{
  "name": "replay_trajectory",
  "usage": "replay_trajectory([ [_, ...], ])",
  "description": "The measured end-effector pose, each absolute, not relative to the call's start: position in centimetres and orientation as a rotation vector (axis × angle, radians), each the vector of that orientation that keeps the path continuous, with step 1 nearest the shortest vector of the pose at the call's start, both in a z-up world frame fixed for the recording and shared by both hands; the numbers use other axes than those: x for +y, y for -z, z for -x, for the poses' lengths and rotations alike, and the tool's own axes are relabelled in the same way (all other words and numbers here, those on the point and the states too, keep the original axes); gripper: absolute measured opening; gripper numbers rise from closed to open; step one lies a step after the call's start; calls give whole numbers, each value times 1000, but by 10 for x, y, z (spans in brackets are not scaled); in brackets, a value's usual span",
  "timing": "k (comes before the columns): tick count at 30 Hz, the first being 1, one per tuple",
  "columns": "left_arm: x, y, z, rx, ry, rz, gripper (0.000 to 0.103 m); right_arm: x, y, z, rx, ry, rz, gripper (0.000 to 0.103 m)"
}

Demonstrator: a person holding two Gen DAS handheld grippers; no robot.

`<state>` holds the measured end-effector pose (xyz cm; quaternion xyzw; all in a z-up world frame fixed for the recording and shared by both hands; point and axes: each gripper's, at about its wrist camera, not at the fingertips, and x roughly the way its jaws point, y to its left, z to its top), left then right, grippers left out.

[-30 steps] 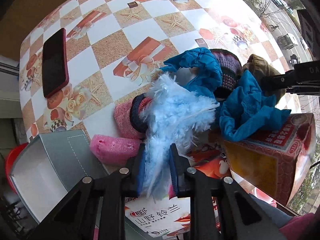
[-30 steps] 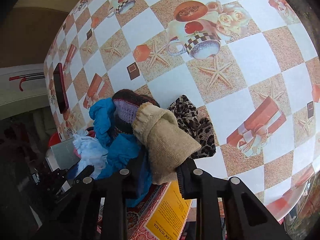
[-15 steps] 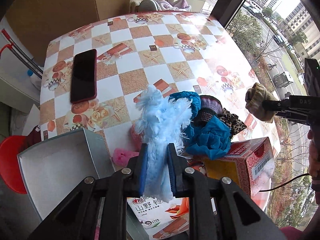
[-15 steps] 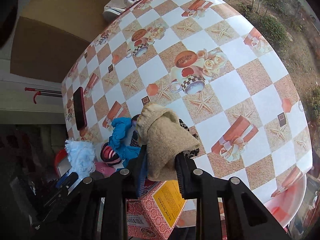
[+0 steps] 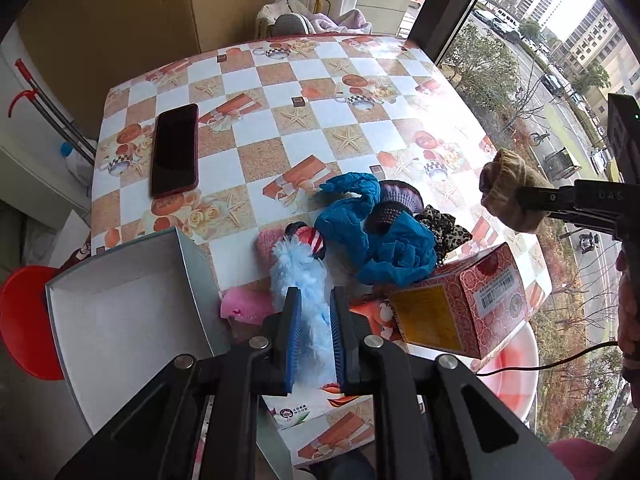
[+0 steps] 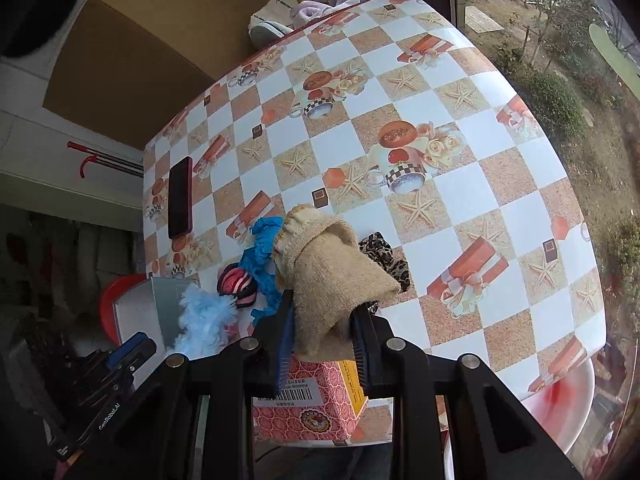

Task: Organize soft objects
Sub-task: 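Move both tools over the box and open the right tool to drop the glove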

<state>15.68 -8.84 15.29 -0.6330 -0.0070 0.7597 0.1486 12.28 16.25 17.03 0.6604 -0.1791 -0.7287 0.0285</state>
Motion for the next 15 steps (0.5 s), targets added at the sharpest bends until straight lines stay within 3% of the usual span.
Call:
replay_trajectory([
  [4,-88,-115,-162,-18,-2083,1970,17,161,-168,-127,-573,2227,-2048,28],
  [6,-92,-103,-163,-31,-2072,2016,26,160,-169,-130,-573,2223,-2045,28],
  [8,-96,-97,-158,-78,-2063,2044,59,160,-169,-133,-573,2220,-2044,28],
  [10,-98,-94,-150,-138,-2072,2045,69,163,-168,-135,-584,2214,-2049,28],
  [15,-90,-68,-128,-259,-1929,2175,70,169,-167,-136,-599,2213,-2053,28],
])
